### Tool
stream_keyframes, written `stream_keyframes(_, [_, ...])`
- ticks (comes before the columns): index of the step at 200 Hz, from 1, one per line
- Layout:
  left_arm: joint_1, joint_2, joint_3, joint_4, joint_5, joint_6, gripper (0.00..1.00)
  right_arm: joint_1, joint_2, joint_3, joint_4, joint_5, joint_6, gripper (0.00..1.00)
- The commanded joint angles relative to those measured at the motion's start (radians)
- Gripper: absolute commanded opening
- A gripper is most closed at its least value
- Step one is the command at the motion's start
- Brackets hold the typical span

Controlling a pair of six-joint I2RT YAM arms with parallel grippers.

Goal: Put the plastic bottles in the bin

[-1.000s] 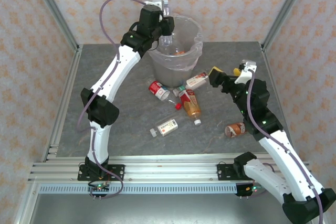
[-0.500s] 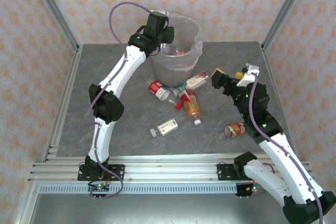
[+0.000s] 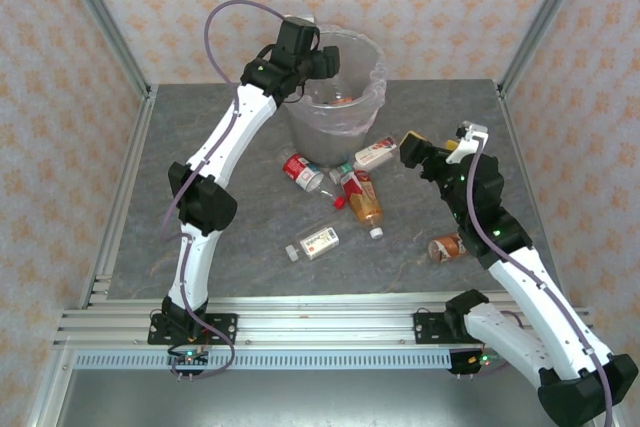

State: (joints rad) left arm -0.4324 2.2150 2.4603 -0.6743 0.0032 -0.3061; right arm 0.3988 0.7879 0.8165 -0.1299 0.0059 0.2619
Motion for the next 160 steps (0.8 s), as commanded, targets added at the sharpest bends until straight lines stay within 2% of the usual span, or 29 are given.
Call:
stream_keyframes(1, [-0.001,-0.038,0.028,-0.03,0.033,-0.01,0.85,0.006,0.003,-0.007,0.027,0.031,0.001,0.99])
stream_keyframes(73, [-0.001,-0.117,-0.006,-0.034,0.193,-0.051,0.89,0.005,0.018,-0.017,-0.089,0.076,0.051,0.99])
stream_keyframes(99, [0.001,-0.173,-0.062,-0.017,0.232,-0.054,0.92,0.006,0.032,-0.03,-0.162,0.15,0.117,0.99])
stream_keyframes(116, [0.0,-0.237,-0.139,0.015,0.249,-0.058,0.94,0.002,0.042,-0.037,-0.228,0.181,0.156,0.99])
stream_keyframes(124, [0.0,-0.273,-0.192,0.04,0.252,-0.058,1.0,-0.004,0.048,-0.04,-0.266,0.185,0.18,0.99])
stream_keyframes(160, [0.007,-0.46,-0.43,0.15,0.243,-0.063,1.0,-0.094,0.067,-0.05,-0.413,0.171,0.308,0.99])
